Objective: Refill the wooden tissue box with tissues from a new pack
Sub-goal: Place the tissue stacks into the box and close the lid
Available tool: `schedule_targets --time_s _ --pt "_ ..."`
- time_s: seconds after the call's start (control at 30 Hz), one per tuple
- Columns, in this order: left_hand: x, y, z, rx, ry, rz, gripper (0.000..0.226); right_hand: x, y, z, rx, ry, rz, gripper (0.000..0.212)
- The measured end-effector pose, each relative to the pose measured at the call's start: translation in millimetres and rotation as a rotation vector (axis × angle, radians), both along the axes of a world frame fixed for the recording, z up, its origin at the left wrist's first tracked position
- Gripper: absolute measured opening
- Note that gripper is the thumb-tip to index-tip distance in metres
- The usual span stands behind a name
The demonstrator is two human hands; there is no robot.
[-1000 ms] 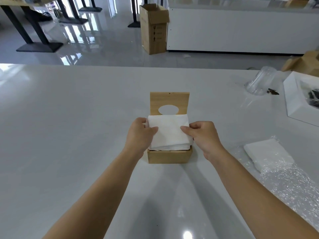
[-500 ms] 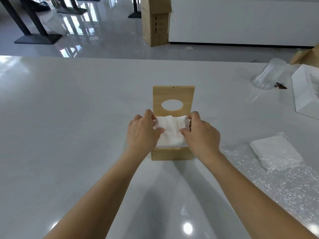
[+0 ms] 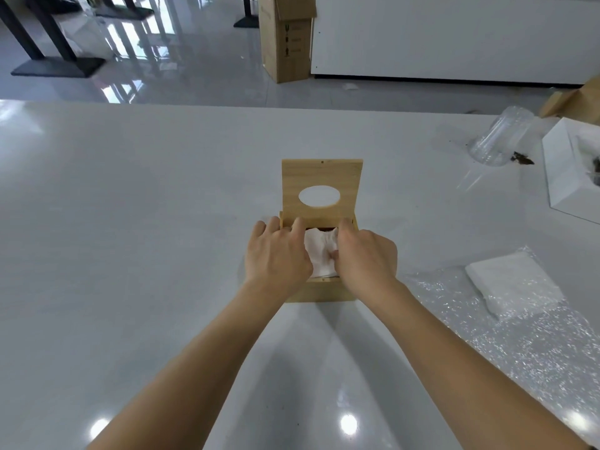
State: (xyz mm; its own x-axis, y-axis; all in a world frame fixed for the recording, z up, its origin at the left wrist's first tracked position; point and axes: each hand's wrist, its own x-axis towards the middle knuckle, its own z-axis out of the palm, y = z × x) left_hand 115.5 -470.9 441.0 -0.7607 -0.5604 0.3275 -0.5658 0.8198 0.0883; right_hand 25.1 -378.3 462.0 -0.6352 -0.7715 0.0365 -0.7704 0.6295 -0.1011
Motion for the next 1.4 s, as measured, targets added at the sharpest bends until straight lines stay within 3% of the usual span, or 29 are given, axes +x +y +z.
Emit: schedule_targets --time_s 0.07,0.2,0.37,0.5,0.57,0.63,0.7,0.87,0.93,0.97,1.03,1.13,1.2,1.27,1.4 --pt "-4 2 1 0.003 -0.040 0.033 0.040 1 -2 -1 0.007 0.008 -0.015 0.019" --pt "-12 10 2 0.135 -0.179 0.148 0.013 3 -4 -4 0.044 0.036 -0.023 0.026" --pt "-15 9 4 0.233 -0.195 0.184 0.014 2 -9 -2 0.057 0.026 -0.012 0.025" --pt "-8 12 -7 0.091 -0.024 0.212 0.027 4 2 -8 -0.014 0.046 -0.011 0.032" --pt "-7 13 -10 0.002 0.007 0.195 0.022 5 4 -11 -0.029 0.067 -0.022 0.035" --pt "-5 11 -9 -0.056 0.001 0.181 0.013 6 3 -17 -0.071 0.152 -0.006 0.038" --pt "-5 8 -7 -0.105 -0.076 0.184 0.021 8 2 -19 -0.068 0.224 0.004 0.042" --pt "-4 1 -4 -0.110 -0.025 0.121 0.025 -4 2 -18 -0.271 0.399 0.140 0.026" --pt "-5 -1 -5 -0.100 0.086 -0.084 0.026 -10 6 -21 -0.409 0.359 0.334 0.021" --pt "-5 -1 -7 -0.074 0.106 -0.182 0.026 -13 8 -23 -0.440 0.335 0.424 0.030" --pt "-4 0 -7 -0.031 0.062 -0.275 0.025 -16 10 -21 -0.380 0.334 0.519 0.045" --pt "-5 -4 1 0.068 -0.175 -0.241 0.014 -20 9 -15 -0.140 0.325 0.517 0.023" --pt "-8 -5 8 0.102 -0.369 -0.186 0.007 -20 8 -12 -0.033 0.298 0.456 0.032" --pt "-11 -3 14 0.083 -0.433 -0.160 0.011 -17 4 -8 -0.076 0.310 0.434 0.039" --pt "-16 -3 13 0.120 -0.443 -0.148 0.008 -12 -11 -7 -0.122 0.392 0.446 0.023"
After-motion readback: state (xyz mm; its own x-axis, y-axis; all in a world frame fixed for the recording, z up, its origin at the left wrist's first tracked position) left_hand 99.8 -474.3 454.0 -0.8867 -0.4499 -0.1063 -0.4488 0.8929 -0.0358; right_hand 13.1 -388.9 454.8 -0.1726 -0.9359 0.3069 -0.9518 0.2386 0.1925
